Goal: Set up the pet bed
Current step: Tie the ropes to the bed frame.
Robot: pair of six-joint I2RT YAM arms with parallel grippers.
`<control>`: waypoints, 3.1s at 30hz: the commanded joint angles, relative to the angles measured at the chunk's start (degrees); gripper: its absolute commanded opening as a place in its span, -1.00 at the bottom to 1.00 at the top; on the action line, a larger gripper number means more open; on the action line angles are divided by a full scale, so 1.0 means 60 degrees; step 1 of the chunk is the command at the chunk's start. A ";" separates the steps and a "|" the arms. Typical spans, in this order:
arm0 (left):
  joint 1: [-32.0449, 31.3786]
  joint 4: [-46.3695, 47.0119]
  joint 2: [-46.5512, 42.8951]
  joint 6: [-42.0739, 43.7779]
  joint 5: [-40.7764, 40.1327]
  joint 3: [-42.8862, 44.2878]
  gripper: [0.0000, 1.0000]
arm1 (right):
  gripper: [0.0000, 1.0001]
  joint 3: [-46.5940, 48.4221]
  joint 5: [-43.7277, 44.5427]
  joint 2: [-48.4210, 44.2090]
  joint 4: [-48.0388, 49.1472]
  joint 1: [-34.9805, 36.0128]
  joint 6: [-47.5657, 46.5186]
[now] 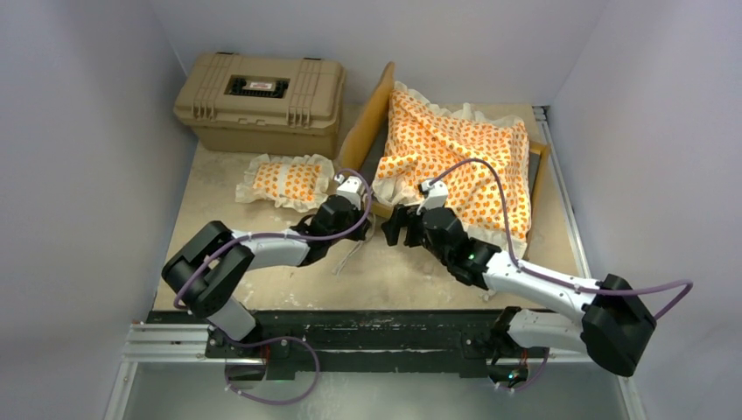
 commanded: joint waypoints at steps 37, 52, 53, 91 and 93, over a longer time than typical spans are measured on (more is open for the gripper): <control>0.0252 0.5248 -0.0791 0.0920 0.3807 -0.1744 -1.00 | -0.23 0.1653 -0.6774 0.3005 0.0517 -0.3214 0.1912; 0.0251 0.5479 -0.0757 0.0758 0.3790 -0.1888 -1.00 | -0.86 0.1506 -0.7602 0.3482 0.1536 -0.3252 0.2300; 0.0251 0.5431 -0.0779 0.0741 0.3758 -0.1885 -1.00 | -0.99 0.1508 -0.7574 0.3402 0.1523 -0.3265 0.2272; -0.1357 -0.0107 -0.0436 0.2029 -0.0535 -0.0801 0.10 | -1.00 0.1548 -0.6975 0.3187 0.1049 -0.3281 0.1970; -0.1489 -0.0129 -0.0212 0.2104 -0.0931 -0.0710 0.06 | -1.00 0.1552 -0.6976 0.3194 0.1060 -0.3281 0.1983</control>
